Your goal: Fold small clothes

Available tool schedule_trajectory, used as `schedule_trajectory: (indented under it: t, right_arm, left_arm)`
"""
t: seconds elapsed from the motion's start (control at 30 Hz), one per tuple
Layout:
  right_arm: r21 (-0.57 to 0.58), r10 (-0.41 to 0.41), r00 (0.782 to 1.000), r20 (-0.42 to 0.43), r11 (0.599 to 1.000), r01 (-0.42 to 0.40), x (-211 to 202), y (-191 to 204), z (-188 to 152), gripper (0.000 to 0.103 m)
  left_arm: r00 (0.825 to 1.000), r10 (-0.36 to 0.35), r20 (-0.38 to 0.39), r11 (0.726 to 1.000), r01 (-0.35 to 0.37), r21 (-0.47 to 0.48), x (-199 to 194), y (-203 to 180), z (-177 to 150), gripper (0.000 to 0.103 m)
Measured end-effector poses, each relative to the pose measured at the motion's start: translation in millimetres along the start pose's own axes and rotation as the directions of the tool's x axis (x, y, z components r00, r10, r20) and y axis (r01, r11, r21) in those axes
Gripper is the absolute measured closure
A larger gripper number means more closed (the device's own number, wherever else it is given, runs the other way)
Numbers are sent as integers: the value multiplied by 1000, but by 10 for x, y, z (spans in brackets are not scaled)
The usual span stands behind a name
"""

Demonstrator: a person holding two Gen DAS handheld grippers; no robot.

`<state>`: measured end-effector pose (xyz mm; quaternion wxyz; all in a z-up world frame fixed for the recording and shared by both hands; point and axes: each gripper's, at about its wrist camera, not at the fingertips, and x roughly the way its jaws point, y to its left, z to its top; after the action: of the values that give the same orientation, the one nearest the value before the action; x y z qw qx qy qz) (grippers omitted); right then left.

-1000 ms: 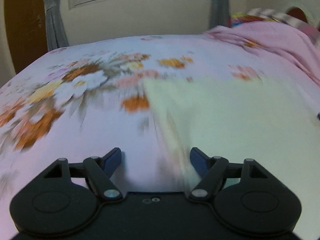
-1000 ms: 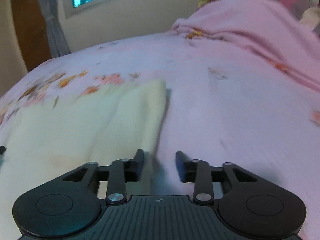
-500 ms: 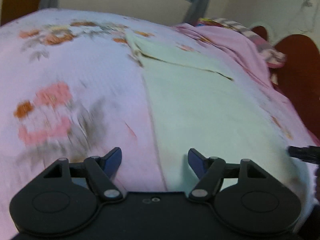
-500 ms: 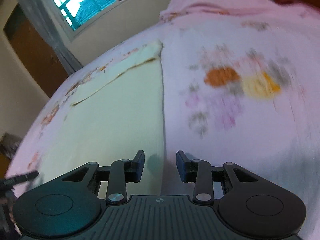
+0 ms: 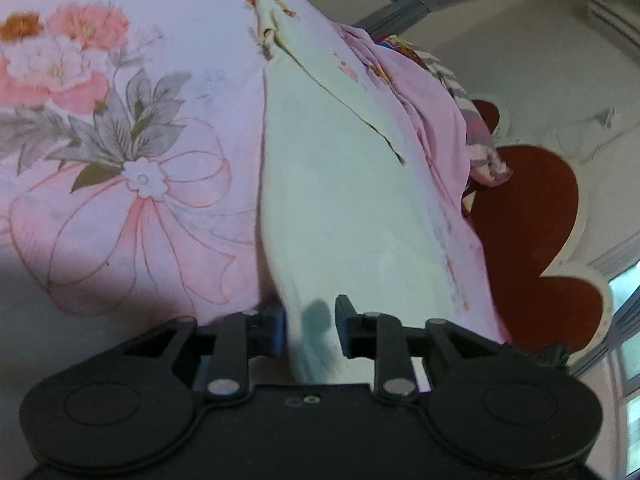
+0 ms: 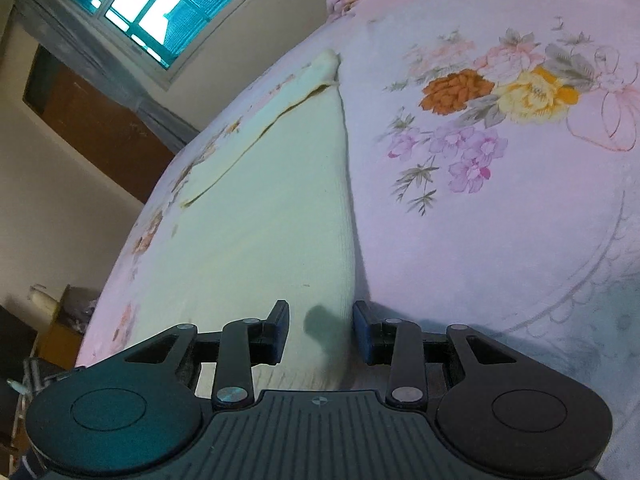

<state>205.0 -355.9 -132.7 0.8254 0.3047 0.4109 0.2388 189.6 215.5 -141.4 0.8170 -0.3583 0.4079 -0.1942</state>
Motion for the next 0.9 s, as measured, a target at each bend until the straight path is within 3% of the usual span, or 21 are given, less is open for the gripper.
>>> schedule_trajectory:
  t: [0.1,0.13,0.2,0.4,0.53,0.7,0.8,0.9]
  right_arm:
    - [47,57,998,0,997,-57,21,-124,10,70]
    - [47,73,997,-2,996,-72,37,-153,16,75]
    - [53,92,996,-11,994,-91,95,-212,33,96]
    - [33,159,987,-6,987,-158,161,-269,94,100]
    - [3,219,975,48,976,-219,19,-135,265,100]
    - [-62,318,941,112,948,-313,133,165,995,100]
    - [-49,350,925,151,937,-347,522,265,1671,100]
    - [7,341,922,183,937,-349,1063,219,2320,100]
  left_arm:
    - [1000,-12,-7,1000,12,14,66,46,-2,86]
    - [1000,-13,-11,1000,14,19,84,57,-4,89]
    - [1000,-24,-13,1000,25,17,93,93,3,92]
    - [999,-27,-17,998,28,56,142,-1,53,101]
    - [991,-131,42,991,129,43,85,-132,184,101]
    - [964,-219,154,975,211,63,163,-316,881,101]
    - [948,-233,216,973,228,46,390,-277,1488,101]
    - [941,-227,251,972,233,4,732,-163,2135,101]
